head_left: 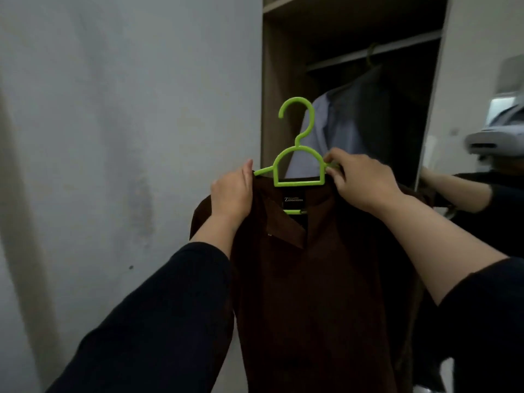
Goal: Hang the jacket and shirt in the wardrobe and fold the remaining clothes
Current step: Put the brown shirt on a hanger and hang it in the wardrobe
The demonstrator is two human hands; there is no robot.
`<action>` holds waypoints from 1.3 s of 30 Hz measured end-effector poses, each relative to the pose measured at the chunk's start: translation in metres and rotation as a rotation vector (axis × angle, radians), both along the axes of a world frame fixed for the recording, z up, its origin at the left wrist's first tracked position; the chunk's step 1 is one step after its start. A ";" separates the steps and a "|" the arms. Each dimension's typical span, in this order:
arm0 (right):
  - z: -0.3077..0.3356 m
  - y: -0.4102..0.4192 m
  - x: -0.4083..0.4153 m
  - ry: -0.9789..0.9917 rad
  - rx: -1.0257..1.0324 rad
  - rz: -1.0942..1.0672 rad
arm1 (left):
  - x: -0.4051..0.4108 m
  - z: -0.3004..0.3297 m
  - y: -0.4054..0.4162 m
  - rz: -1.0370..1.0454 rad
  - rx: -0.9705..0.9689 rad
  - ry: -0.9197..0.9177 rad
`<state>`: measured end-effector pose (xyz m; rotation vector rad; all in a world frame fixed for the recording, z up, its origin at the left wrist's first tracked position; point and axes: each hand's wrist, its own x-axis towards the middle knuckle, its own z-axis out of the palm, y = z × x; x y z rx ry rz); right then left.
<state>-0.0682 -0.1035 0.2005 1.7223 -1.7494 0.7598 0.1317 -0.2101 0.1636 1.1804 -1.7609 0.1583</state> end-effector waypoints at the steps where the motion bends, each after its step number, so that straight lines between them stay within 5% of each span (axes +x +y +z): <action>1: 0.001 0.000 -0.003 0.003 0.003 -0.014 | -0.010 0.003 -0.007 -0.039 -0.012 0.003; 13: 0.028 -0.003 0.003 0.027 -0.120 -0.424 | -0.087 0.029 -0.090 -0.590 0.080 -0.040; 25: 0.132 -0.065 -0.018 0.126 0.067 -1.064 | -0.154 0.090 -0.167 -0.670 0.167 -0.054; 33: 0.170 -0.144 -0.077 0.047 -0.066 -1.156 | -0.214 0.154 -0.205 -0.721 0.092 0.124; 39: 0.189 -0.173 -0.132 -0.024 -0.165 -1.146 | -0.250 0.178 -0.209 -0.819 -0.056 -0.061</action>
